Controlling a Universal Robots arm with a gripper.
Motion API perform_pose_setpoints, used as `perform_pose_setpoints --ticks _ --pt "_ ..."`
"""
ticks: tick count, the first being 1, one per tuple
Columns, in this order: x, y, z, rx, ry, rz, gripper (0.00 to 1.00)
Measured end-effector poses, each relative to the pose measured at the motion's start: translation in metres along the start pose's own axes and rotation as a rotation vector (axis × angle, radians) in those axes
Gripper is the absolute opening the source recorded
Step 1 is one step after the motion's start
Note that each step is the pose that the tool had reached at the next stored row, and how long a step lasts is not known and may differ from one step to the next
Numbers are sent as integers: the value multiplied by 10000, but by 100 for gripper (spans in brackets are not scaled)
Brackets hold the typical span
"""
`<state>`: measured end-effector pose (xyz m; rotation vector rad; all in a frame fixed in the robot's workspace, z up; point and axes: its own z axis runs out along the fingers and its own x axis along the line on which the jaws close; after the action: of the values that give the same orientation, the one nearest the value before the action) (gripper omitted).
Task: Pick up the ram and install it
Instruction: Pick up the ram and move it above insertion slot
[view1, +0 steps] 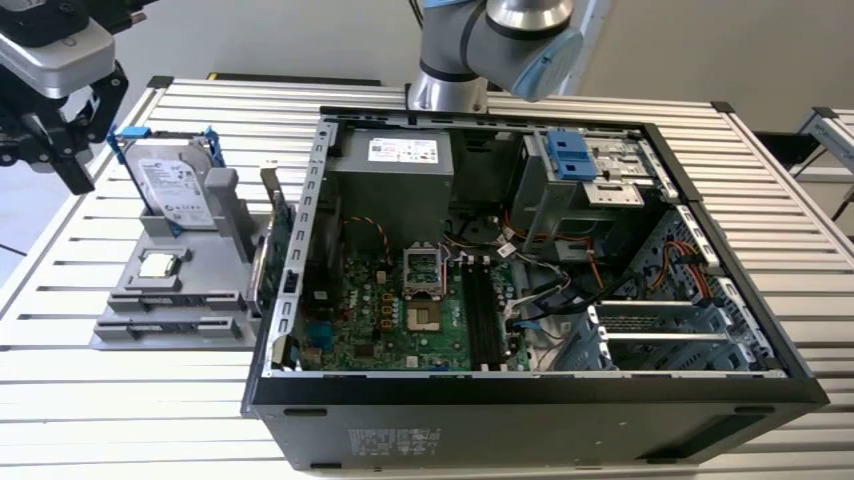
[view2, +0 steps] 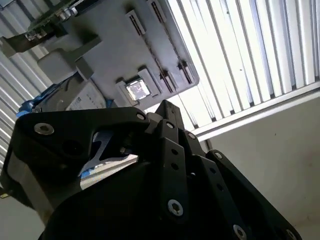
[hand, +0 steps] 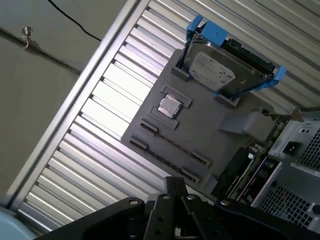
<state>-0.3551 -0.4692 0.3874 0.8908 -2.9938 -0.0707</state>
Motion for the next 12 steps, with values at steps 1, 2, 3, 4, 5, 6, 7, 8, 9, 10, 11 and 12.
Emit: perform_pose_setpoints --ticks 1,2,3,4,5,6,7,8,9,10,11,12 --pt "0 0 0 0 7 -127 0" --pt "0 0 0 1 13 -249 0" --pt "0 0 0 1 18 -367 0" --pt "0 0 0 2 24 -478 0" --pt "0 0 0 2 29 -590 0" --pt "0 0 0 2 34 -706 0" --pt "-1 0 0 3 40 -822 0" --pt "0 0 0 3 46 -937 0" --pt "0 0 0 3 51 -1046 0" --pt "-1 0 0 4 56 -1152 0" --pt "-1 0 0 5 61 -1249 0" --pt "-1 0 0 4 65 -1340 0"
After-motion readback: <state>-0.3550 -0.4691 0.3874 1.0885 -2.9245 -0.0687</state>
